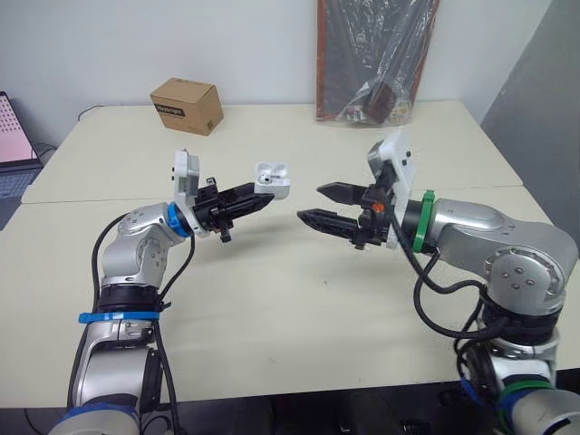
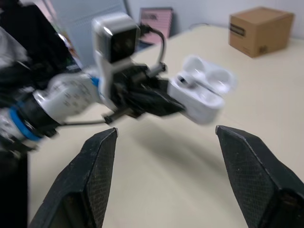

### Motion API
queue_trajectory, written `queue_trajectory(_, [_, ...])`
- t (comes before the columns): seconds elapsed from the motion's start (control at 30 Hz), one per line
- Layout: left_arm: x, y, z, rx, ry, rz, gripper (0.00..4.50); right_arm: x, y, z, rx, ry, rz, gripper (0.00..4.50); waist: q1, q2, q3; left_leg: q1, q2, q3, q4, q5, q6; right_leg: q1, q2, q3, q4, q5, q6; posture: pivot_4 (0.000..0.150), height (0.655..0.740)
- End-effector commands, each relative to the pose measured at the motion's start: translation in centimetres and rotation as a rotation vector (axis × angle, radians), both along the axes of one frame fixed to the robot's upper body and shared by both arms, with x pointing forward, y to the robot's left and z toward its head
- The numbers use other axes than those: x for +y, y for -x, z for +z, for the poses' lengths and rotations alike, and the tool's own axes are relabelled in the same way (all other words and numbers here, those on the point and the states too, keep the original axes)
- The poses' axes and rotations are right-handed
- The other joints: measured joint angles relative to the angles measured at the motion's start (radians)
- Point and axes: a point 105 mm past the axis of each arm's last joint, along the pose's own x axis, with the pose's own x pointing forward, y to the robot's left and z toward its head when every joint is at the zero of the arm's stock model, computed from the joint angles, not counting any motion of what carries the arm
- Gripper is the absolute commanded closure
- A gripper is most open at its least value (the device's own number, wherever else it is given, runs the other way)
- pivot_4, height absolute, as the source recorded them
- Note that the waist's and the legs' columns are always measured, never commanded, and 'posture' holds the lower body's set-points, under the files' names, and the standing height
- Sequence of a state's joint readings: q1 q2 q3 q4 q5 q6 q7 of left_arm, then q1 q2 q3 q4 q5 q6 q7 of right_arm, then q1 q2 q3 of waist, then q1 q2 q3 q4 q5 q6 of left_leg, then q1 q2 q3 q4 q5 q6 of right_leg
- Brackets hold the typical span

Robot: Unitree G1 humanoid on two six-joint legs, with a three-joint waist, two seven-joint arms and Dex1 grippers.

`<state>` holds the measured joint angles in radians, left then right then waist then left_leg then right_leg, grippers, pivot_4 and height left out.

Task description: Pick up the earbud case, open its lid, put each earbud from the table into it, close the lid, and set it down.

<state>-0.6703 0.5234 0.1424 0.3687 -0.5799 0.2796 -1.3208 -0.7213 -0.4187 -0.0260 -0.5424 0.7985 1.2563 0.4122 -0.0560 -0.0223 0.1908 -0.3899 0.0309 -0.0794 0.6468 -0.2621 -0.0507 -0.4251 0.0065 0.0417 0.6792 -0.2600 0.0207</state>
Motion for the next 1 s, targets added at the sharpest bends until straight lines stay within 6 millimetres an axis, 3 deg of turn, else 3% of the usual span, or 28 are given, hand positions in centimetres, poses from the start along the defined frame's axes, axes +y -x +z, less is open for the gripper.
queue_trajectory(0.03, [0.6,0.5,0.7,-0.012,0.048,-0.032,3.69,-1.2,-1.1,-2.6,-0.025,0.189,-0.061,1.06,0.000,0.000,0.000,0.000,0.000,0.000,0.000,0.000,0.000,0.000,0.000,0.000,0.000,0.000,0.001,0.150,0.7400])
queue_trajectory(0.1, [0.7,0.9,0.3,0.001,0.061,-0.058,3.69,-2.8,-2.3,-5.4,0.006,0.355,-0.121,1.06,0.000,0.000,0.000,0.000,0.000,0.000,0.000,0.000,0.000,0.000,0.000,0.000,-0.001,-0.001,0.001,0.150,0.7400])
queue_trajectory(0.27, [0.7,1.8,-0.4,0.011,0.084,-0.116,3.69,-5.1,-4.5,-8.5,0.005,0.510,-0.201,1.06,0.000,0.000,0.000,0.000,0.000,0.001,0.000,0.000,0.000,0.000,0.000,0.001,-0.001,-0.001,0.001,0.150,0.7400])
queue_trajectory(0.53, [0.6,2.6,-0.9,0.006,0.086,-0.146,3.69,-6.3,-6.8,-9.9,0.026,0.532,-0.268,1.06,0.001,0.000,0.000,0.000,0.000,0.001,0.000,0.000,0.000,0.000,0.000,0.001,-0.001,0.000,0.000,0.150,0.7400])
queue_trajectory(0.93, [0.7,3.3,-0.6,0.002,0.080,-0.154,3.69,-5.7,-7.2,-11.7,0.116,0.503,-0.248,1.06,0.002,0.000,0.000,0.000,0.000,0.001,0.001,0.000,0.000,0.000,0.000,0.001,0.000,0.000,0.000,0.150,0.7400])
queue_trajectory(1.0, [0.6,3.3,-0.5,0.000,0.083,-0.157,3.69,-5.8,-7.3,-11.8,0.124,0.499,-0.255,1.41,0.001,0.000,0.000,0.001,0.000,0.001,0.001,0.000,0.000,0.000,0.000,0.001,0.000,0.000,0.000,0.150,0.7400])
